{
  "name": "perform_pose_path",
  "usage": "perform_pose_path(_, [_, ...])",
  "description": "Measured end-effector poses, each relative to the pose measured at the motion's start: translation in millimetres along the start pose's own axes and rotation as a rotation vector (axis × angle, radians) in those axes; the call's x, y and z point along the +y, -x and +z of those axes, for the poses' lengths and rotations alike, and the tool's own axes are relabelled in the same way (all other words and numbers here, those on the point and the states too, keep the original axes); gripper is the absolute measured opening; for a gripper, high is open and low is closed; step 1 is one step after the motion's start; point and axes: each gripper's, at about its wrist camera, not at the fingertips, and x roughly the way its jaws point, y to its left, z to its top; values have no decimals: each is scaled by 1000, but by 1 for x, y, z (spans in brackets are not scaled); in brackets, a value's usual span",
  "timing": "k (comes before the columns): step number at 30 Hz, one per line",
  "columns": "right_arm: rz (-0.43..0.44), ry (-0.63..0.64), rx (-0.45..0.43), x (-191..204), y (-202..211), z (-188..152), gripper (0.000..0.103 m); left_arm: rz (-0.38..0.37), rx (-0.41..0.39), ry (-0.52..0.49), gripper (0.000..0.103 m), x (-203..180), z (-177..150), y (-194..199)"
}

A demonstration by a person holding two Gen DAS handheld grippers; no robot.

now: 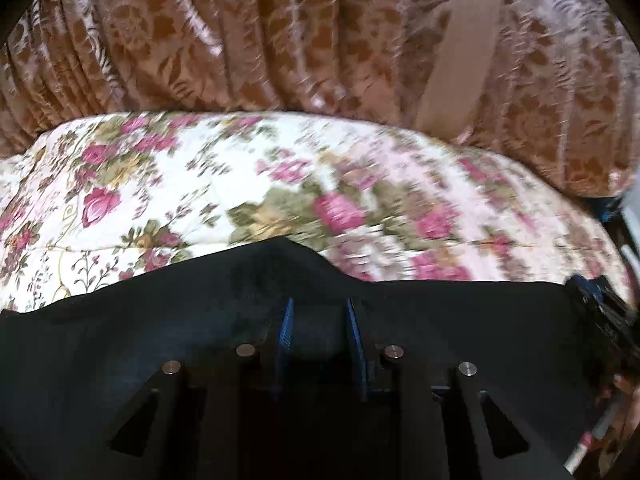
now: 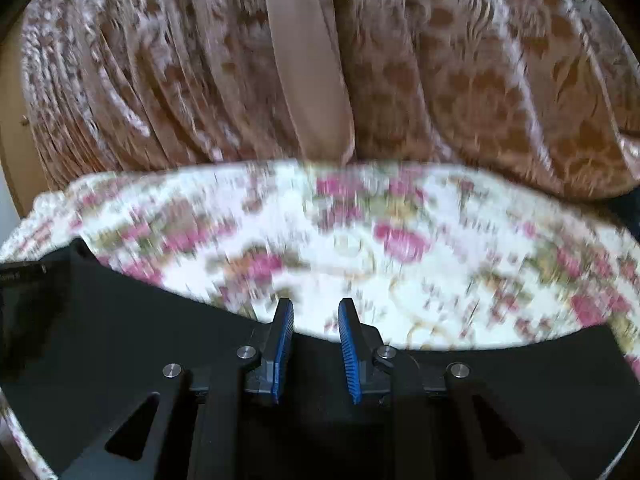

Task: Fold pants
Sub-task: 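Press the folded pants flat with both grippers and release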

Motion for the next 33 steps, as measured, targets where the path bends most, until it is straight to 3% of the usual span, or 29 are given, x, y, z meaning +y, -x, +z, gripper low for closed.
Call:
perform_pose_path(2, [18,-43,54,-8,-13,-9,24,-9,16,66,21,13,-2,-10])
perform_pose_path(4, [51,-87,47,-18,-14,-10,24,-9,5,116,12,23,-4,-16])
perform_pose_path(6, [71,-124,49,-22,-15,-11,24,-9,-6,142,11,26,0,-22])
perform_pose_path(12, [75,-134,53,-22,-17,-12,24,55,-20,159,13,34,19,-42])
perform_pose_path(20, [85,-146,53,-25,-20,-12,24,-13,-105,227,13,48,2,-25])
perform_pose_path(21, [95,-151,51,-26,-20,-12,24,-26,-128,231,19,48,-3,-19])
perform_pose_path(24, [101,-161,35,-27,-17,-12,24,-79,-175,238,49,47,-18,1])
perform_pose_path(25, [97,-163,25,-28,-15,-12,24,-88,-188,231,53,46,-23,7])
perform_pose_path(30, [60,-252,-8,-44,5,-16,31,-92,-207,174,55,43,-45,21])
perform_pose_path(33, [27,-335,-4,-66,18,-28,31,-121,-214,196,59,47,-48,25])
